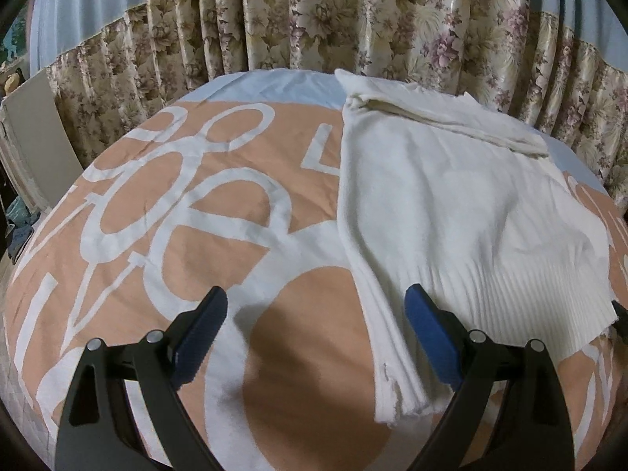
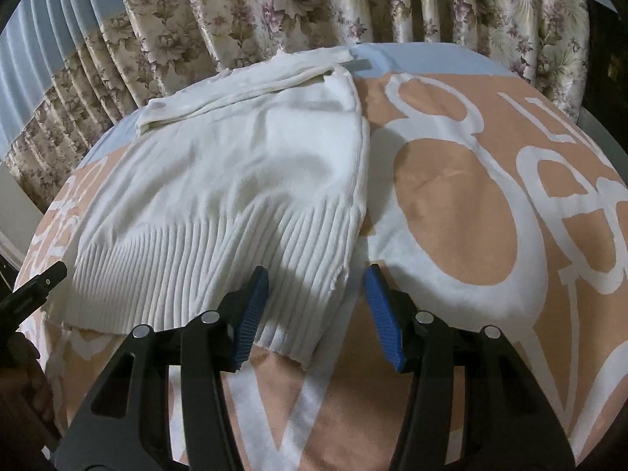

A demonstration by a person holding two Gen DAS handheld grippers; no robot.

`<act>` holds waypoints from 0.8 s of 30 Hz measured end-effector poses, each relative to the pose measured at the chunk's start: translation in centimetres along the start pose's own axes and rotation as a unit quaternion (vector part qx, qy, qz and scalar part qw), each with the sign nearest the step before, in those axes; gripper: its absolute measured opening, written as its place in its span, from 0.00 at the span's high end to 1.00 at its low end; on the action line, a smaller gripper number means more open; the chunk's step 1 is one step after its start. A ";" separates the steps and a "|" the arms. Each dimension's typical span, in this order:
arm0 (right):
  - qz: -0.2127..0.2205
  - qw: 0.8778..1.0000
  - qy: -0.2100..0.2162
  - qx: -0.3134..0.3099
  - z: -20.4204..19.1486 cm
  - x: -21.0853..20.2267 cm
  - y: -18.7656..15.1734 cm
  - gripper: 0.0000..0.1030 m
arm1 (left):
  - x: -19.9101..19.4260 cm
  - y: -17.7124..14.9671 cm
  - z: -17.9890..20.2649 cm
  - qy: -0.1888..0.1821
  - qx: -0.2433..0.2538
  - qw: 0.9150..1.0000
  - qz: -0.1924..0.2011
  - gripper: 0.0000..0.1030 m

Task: Fold small clothes
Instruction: 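Grasp the ribbed hem corner with the right tool while the left tool grasps the other hem corner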

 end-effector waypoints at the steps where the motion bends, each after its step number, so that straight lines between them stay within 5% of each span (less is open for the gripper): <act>1: -0.001 1.000 0.000 -0.002 -0.1 0.0 0.0 0.52 | 0.2 0.0 0.1 0.000 0.000 1.000 -0.003 0.10; 6: -0.006 0.999 0.019 -0.029 -1.4 0.2 -0.3 0.88 | 0.5 -0.3 0.1 0.000 0.000 1.000 -0.010 0.10; 20: 0.012 0.999 -0.006 -0.039 -0.7 0.0 0.0 0.90 | 0.8 -0.9 1.4 -0.038 0.007 0.999 -0.031 0.14; 23: 0.012 0.999 -0.002 -0.037 -0.6 0.0 -0.1 0.90 | 0.6 -0.9 2.6 -0.038 0.026 0.999 -0.025 0.40; 24: 0.011 0.999 0.000 -0.035 -0.5 0.0 0.0 0.90 | 0.3 -0.9 3.2 -0.049 0.032 0.998 -0.019 0.56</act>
Point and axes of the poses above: each gripper's, at about its wrist camera, not at the fingertips, and x roughly the way its jaws point, z to its right, y to its top, the point moved 6 cm from there along x, roughly the way its jaws point, and after that the axes turned 11 degrees about x, right-handed, at the moved point
